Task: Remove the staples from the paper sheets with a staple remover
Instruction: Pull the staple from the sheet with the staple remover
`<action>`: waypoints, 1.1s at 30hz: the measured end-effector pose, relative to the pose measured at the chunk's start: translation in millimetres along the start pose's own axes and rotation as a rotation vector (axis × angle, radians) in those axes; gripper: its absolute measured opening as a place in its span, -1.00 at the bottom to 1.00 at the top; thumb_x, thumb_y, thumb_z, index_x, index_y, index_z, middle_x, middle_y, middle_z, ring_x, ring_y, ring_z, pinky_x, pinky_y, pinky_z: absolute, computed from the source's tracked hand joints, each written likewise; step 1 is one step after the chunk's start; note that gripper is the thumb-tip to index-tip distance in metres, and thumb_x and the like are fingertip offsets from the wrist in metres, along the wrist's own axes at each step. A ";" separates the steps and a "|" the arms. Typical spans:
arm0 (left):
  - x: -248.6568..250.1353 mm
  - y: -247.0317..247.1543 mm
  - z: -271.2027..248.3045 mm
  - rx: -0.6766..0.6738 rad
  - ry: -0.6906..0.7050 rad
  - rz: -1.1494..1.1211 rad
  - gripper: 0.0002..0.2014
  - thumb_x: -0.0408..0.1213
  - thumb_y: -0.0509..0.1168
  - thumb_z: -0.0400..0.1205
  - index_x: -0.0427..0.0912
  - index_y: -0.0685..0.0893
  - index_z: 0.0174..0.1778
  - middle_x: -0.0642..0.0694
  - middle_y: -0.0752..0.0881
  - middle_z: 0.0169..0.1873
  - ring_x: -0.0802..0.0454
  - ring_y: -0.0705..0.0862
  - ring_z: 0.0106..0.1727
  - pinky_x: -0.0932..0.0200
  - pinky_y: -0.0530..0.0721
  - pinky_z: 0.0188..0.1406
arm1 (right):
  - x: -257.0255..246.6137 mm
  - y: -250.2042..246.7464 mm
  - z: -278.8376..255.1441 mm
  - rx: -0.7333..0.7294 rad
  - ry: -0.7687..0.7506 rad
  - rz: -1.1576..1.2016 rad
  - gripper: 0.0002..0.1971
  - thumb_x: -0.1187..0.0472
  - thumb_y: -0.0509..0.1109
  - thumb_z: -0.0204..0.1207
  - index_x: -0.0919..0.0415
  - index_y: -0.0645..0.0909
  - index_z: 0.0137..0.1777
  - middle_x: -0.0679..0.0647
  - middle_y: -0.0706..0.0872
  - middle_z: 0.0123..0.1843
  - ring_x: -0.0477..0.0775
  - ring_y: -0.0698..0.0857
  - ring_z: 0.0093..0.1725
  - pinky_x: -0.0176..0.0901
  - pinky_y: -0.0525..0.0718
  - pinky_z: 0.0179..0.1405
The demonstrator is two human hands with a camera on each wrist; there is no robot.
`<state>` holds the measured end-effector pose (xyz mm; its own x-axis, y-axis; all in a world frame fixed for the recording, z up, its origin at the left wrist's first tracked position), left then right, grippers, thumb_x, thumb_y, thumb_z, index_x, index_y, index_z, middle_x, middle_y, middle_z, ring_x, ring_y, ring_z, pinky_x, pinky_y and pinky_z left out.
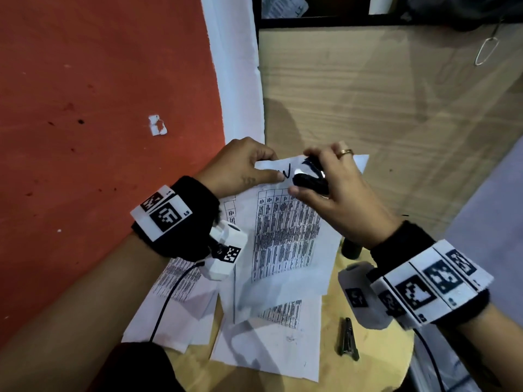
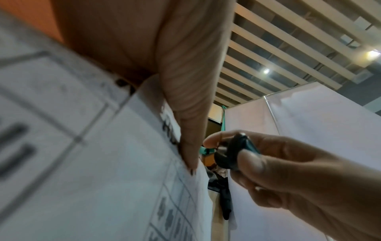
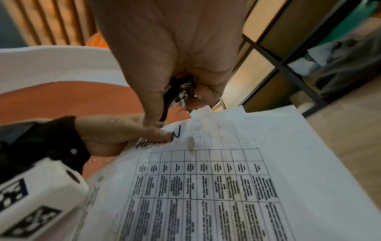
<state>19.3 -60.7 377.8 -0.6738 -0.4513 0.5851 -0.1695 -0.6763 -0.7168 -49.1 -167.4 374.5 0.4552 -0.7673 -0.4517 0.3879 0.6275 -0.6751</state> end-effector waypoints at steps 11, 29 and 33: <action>5.8 -1.1 -2.3 -0.037 -0.067 -0.099 -0.91 -0.32 0.48 0.51 -0.14 0.74 -0.30 -0.15 0.70 -0.41 0.22 0.53 -0.43 0.30 0.46 -0.37 | -21.5 -5.8 0.3 0.170 -0.214 -0.120 -0.57 0.46 0.51 0.22 0.37 0.54 0.11 0.24 0.56 0.03 0.14 0.55 -0.03 0.06 0.55 -0.15; 9.7 0.7 -2.6 -0.010 -0.103 -0.145 -0.88 -0.27 0.52 0.39 -0.22 0.77 -0.27 -0.27 0.73 -0.33 0.14 0.58 -0.28 0.15 0.47 -0.20 | -52.8 -3.4 -1.6 0.227 -0.360 -0.335 -0.73 0.60 0.50 0.10 0.41 0.57 -0.22 0.25 0.59 -0.21 0.27 0.59 -0.25 -0.07 0.56 -0.63; 9.4 -1.3 -3.3 0.038 -0.111 -0.130 -0.89 -0.16 0.45 0.29 -0.10 0.72 -0.39 -0.06 0.65 -0.44 0.20 0.53 -0.35 0.19 0.43 -0.28 | -52.3 -4.1 -1.9 0.258 -0.347 -0.351 -0.75 0.57 0.50 0.13 0.39 0.56 -0.23 0.25 0.57 -0.23 0.10 0.39 -0.21 -0.21 0.39 -0.58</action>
<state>10.9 -62.2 383.0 -0.5639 -0.4185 0.7119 -0.2215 -0.7538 -0.6186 -76.0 -130.0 399.8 0.4837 -0.8750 0.0224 0.7275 0.3877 -0.5660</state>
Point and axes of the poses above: each hand's wrist, its own z-axis towards the middle knuckle, its own y-axis out of the palm, x = y × z, the point moved 10 cm from there along z, towards the middle knuckle
